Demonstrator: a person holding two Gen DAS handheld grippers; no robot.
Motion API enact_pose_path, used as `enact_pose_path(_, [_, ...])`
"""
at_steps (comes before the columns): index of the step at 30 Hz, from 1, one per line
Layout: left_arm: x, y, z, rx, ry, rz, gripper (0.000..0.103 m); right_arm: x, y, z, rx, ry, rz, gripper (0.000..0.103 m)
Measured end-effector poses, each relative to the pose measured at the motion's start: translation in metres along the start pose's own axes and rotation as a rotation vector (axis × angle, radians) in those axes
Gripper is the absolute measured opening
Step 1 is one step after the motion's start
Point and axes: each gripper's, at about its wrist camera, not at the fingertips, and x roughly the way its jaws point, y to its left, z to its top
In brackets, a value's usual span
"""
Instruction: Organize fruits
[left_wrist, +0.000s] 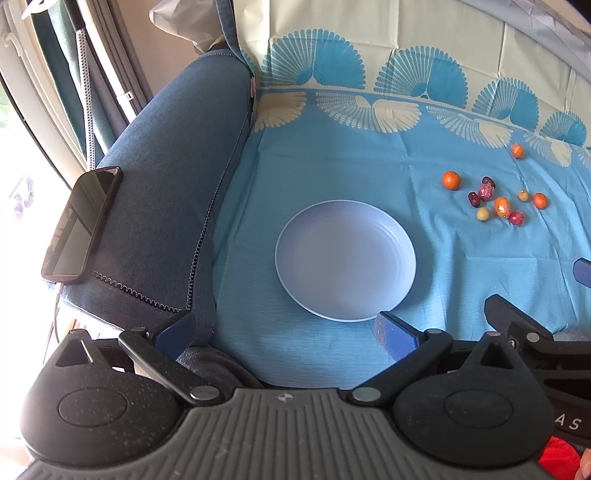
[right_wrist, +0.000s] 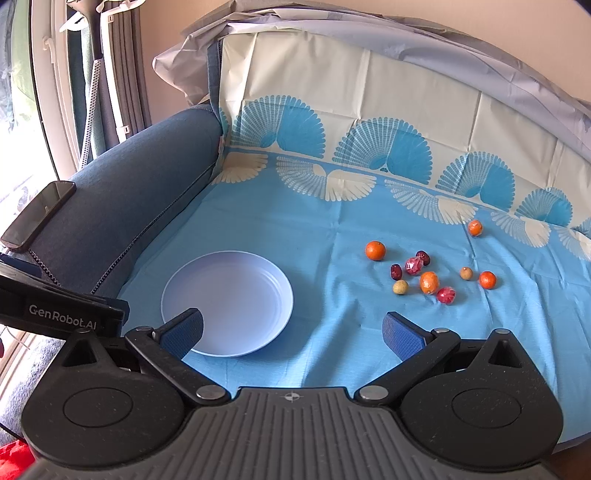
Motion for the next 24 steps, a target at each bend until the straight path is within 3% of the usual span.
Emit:
enact_pose_path(10, [0.008,-0.010,0.000,0.023,0.023,0.018,0.103,0.007,-0.010,-0.004,0.013,-0.025,-0.014,0.103])
enact_pose_path(17, [0.018,-0.031,0.005,0.077,0.048,0.029,0.103,0.013,-0.037,-0.010,0.101,-0.067,-0.042,0.103])
enact_pose_path(19, [0.023,-0.042,0.008,0.093,0.054,0.024,0.103,0.016,-0.046,-0.012,0.108,-0.035,-0.074,0.103])
enact_pose_path(21, [0.029,-0.054,0.013,0.111,0.060,0.000,0.103,0.020,-0.059,-0.016,0.147,-0.043,-0.081,0.103])
enact_pose_path(24, [0.039,-0.075,0.021,0.126,0.028,-0.110,0.103,0.028,-0.082,-0.022,0.182,-0.073,-0.132,0.103])
